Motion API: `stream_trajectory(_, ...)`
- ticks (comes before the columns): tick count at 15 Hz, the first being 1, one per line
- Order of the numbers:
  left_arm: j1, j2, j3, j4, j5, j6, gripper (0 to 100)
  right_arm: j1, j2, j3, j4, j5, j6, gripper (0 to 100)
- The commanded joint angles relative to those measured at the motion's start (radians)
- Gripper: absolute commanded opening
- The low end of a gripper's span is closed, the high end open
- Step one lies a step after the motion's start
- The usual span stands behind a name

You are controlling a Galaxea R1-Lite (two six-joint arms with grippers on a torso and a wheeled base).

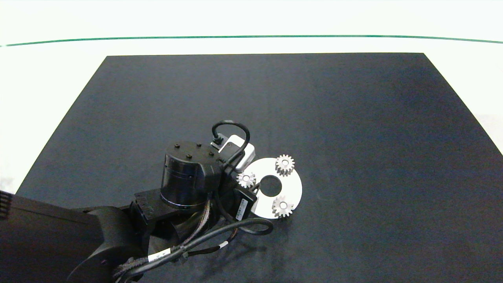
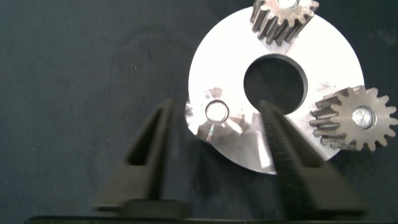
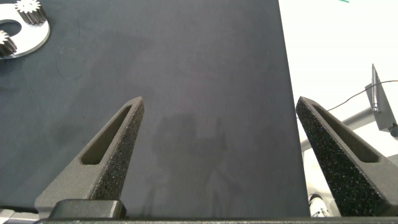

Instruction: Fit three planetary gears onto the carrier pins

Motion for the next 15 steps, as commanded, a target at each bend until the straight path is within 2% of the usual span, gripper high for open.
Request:
stream_trajectory(1, 0.002, -0.009, 0.0, 0.0, 0.002, 0.001, 100, 0.001, 0.003, 0.0, 0.003, -0.002, -0.002, 100)
stream_trajectory(3, 0.002, -0.045, 0.006, 0.009, 0.002, 0.001, 100, 0.001, 0.006, -0.003, 0.0, -0.002, -0.002, 100)
stream_trajectory(6, 0.007, -0.233, -0.039, 0.205, 0.002, -0.001, 100, 0.001, 0.063, -0.06, -0.003, -0.001, -0.002, 100)
stream_trajectory(7, 0.004, -0.347, -0.066, 0.363, 0.002, -0.002, 100, 0.003, 0.107, -0.102, -0.003, -0.001, -0.002, 100)
stream_trajectory(8, 0.001, -0.4, -0.074, 0.426, 0.002, -0.005, 100, 0.003, 0.127, -0.117, -0.003, -0.001, -0.002, 100)
stream_trajectory(9, 0.007, -0.566, -0.072, 0.599, 0.003, -0.01, 100, 0.001, 0.185, -0.14, -0.003, -0.001, 0.0, 100)
stream_trajectory(10, 0.028, -0.667, -0.075, 0.704, 0.003, -0.011, 100, 0.001, 0.221, -0.148, -0.004, -0.001, 0.001, 100)
stream_trajectory(11, 0.108, -0.758, -0.081, 0.794, 0.002, -0.011, 100, 0.0, 0.259, -0.16, -0.006, 0.001, 0.005, 100)
stream_trajectory(12, 0.225, -0.844, -0.08, 0.862, 0.002, -0.008, 100, -0.01, 0.296, -0.168, -0.004, -0.001, 0.012, 100)
stream_trajectory(13, 0.314, -0.922, -0.065, 0.902, 0.0, -0.008, 100, -0.025, 0.316, -0.172, -0.006, -0.001, 0.018, 100)
stream_trajectory(14, 0.341, -0.96, -0.055, 0.915, 0.0, -0.01, 100, -0.036, 0.32, -0.175, -0.004, -0.001, 0.018, 100)
stream_trajectory(15, 0.42, -1.095, -0.023, 0.963, 0.0, -0.013, 100, -0.103, 0.313, -0.172, -0.003, -0.001, 0.017, 100)
